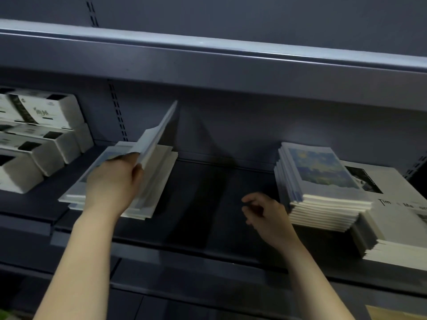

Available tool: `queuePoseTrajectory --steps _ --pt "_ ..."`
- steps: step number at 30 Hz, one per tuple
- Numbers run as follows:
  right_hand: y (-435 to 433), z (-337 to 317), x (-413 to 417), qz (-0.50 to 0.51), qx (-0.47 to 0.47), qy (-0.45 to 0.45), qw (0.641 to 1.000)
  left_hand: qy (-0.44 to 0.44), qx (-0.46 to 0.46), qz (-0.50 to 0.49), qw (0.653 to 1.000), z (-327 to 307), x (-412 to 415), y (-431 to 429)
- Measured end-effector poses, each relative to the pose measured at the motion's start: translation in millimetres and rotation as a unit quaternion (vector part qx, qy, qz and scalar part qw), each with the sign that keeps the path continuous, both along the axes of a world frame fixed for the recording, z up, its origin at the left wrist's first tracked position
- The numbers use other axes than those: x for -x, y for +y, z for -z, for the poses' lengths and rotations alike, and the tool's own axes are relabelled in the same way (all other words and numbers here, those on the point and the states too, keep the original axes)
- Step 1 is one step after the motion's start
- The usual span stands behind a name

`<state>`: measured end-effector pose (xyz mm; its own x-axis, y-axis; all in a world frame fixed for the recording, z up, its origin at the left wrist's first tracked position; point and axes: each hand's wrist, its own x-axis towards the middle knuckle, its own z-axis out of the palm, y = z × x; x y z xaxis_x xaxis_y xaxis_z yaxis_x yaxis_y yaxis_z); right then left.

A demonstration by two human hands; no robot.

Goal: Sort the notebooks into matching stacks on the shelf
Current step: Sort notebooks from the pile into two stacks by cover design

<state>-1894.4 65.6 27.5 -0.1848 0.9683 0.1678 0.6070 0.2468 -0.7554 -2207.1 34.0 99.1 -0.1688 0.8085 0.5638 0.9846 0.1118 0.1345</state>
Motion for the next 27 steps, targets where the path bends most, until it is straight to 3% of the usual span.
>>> queuePoseTrajectory --steps 7,11,15,21,27 --pt "4 0 7 -0.038 0.030 0.051 0.998 -0.005 -0.093 0.118 0.989 -15 -15 -19" --pt "4 1 8 -0.039 0.039 0.092 0.994 -0.118 -0.150 0.195 0.962 -21 -20 -25" --pt "4 -6 9 -0.059 0.073 0.157 0.983 -0.276 -0.155 0.249 0.915 -15 -33 -21" --pt "3 -16 14 -0.050 0.063 0.225 0.971 -0.404 -0.131 0.344 0.837 0 -73 -12" --pt "-4 -30 -3 -0.067 0.001 0.322 0.944 -0.533 -0.125 0.332 0.768 20 -90 1"
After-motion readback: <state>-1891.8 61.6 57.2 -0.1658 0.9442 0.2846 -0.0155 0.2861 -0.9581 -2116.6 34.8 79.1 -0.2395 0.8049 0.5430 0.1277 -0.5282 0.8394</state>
